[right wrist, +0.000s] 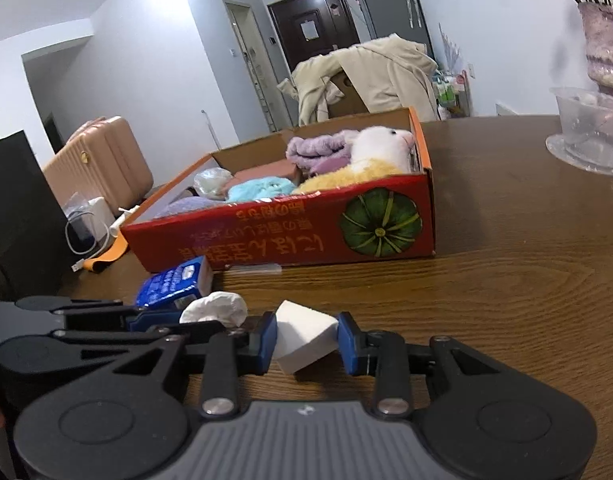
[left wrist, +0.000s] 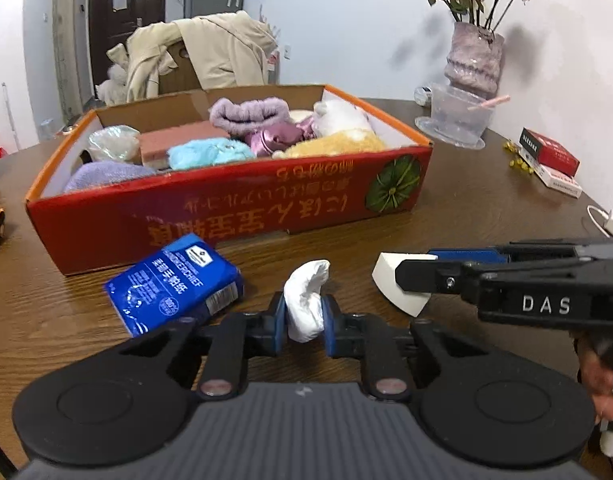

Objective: Organize soft objects
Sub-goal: 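Grasp the white sock with the left tool while the right grasps the white sponge wedge, then carry the sock and sponge into the box and open both tools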

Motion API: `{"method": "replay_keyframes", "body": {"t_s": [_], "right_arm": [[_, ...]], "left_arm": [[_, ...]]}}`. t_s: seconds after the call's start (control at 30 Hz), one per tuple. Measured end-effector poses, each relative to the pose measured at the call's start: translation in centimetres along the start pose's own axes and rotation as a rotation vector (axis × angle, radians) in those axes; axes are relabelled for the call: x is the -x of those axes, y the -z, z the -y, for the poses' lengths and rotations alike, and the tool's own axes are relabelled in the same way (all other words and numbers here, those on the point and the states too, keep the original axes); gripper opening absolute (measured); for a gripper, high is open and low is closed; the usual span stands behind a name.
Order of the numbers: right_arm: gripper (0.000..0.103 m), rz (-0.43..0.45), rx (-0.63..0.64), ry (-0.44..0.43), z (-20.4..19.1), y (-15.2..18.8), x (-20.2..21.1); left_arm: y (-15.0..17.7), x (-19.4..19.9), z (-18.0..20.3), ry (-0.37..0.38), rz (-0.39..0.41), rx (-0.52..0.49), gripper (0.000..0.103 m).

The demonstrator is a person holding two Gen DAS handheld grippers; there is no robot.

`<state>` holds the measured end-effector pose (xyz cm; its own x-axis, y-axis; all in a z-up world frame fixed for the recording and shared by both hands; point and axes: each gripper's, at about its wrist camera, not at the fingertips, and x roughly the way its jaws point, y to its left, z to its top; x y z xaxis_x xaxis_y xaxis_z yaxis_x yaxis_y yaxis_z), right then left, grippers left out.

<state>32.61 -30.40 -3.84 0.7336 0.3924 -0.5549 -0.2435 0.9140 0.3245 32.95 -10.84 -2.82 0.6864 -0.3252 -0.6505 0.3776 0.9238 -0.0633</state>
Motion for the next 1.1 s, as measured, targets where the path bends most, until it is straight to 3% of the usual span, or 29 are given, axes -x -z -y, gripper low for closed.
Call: {"method": "replay_keyframes", "body": {"t_s": [0.3, 0.77, 0.93, 1.1], "right_arm": [[0.032, 0.075, 0.036, -0.018, -2.1, 0.2, 5.4], [0.032, 0.161, 0.110, -0.018, -7.7, 3.6, 15.6], [0.032, 0.178, 0.147, -0.007, -9.6, 3.4, 16.5], [0.032, 0.195, 0.187, 0.017, -10.6, 1.2, 15.3]], "left_arm": [[0.4, 7.0, 1.4, -0.028, 0.089, 0.002, 0.019], [4.5, 17.7, 3.4, -0.008, 0.211, 0.020, 0.019], [4.3, 18.9, 2.5, 0.001, 0.234, 0.013, 0.019], [1.5, 17.7, 0.5, 0.013, 0.255, -0.016, 0.019]]}}
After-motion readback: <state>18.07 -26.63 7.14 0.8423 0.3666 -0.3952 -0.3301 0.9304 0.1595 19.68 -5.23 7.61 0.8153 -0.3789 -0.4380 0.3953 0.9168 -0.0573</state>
